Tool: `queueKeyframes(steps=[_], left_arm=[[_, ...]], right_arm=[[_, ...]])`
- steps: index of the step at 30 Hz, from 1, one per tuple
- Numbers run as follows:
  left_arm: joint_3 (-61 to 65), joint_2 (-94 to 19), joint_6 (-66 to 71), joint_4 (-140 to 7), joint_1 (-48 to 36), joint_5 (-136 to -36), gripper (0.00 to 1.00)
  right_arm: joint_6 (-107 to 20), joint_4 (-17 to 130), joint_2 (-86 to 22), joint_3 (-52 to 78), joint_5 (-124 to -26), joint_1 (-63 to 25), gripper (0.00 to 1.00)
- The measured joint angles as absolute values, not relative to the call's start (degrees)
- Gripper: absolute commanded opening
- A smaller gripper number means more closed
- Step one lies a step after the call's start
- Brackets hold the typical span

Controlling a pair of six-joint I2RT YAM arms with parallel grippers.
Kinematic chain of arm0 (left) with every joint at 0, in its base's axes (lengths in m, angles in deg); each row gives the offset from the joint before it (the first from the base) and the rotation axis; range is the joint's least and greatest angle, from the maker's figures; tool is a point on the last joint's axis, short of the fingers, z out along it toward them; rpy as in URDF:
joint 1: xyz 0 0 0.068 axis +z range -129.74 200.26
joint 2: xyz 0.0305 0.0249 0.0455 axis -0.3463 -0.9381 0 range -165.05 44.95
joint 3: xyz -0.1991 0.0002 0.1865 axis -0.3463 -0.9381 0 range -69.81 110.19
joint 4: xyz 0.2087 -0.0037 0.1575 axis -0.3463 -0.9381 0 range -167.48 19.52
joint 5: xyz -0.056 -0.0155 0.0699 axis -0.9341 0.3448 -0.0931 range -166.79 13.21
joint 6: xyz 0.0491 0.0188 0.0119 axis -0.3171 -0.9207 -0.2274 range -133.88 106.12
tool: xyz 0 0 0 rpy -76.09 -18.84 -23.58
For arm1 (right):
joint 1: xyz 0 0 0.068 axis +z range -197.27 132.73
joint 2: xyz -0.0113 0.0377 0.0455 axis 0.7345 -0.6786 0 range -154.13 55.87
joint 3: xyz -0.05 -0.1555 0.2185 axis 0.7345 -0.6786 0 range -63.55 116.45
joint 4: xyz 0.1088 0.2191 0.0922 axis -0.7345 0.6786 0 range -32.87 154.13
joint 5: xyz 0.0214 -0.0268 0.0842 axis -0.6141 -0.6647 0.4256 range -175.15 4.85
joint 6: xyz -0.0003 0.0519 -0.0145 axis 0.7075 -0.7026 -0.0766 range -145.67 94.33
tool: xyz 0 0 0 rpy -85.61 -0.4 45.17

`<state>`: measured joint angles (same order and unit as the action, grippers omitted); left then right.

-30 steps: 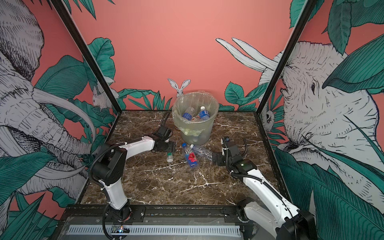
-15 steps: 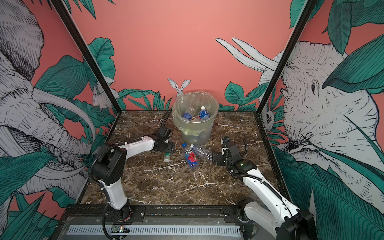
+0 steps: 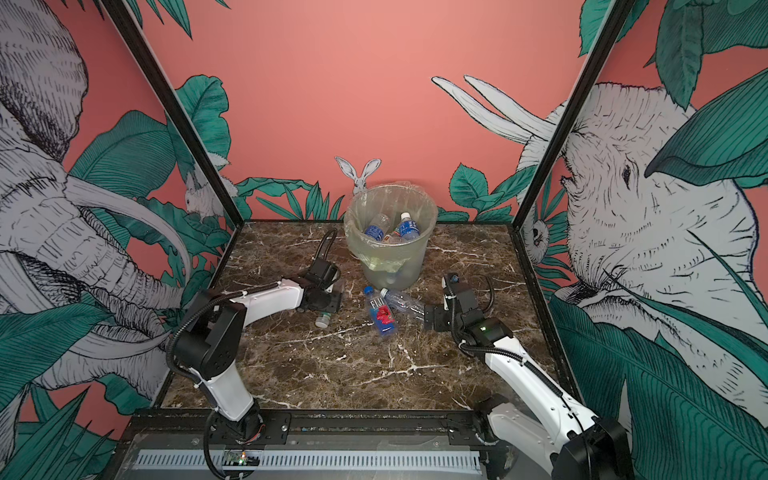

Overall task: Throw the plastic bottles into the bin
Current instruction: 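Lift the clear square bottle with the left gripper up over the bin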

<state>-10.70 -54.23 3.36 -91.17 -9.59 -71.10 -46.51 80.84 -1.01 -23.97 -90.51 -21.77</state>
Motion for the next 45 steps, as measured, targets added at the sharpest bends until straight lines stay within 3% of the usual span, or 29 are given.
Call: queueKeyframes(steps=[10,23,33,39,45], left_arm=[[-19.47,-42.84,2.40,-85.90,-9.59,-71.43,0.40],[-34.00,-19.19,1.41,-81.16,-9.59,-75.54,0.40],[-36.82,-2.38,-0.86,-81.77,-9.59,-78.34,0.41],[-28.36,-0.50,-3.31,-86.93,-9.57,-78.60,0.40],[-2.11,-13.57,-6.87,-89.86,-10.22,-80.39,0.40]], right_arm=[[-46.93,79.88,-2.00,-23.97,-90.23,-21.77,0.99],[-47.34,75.57,-3.20,-25.85,-87.32,-21.40,0.99],[-47.82,70.98,-4.51,-26.01,-84.48,-21.01,0.99],[-48.00,69.43,-4.51,-26.01,-83.78,-20.74,0.99],[-47.98,69.30,-3.48,-26.01,-83.19,-20.63,0.99]])
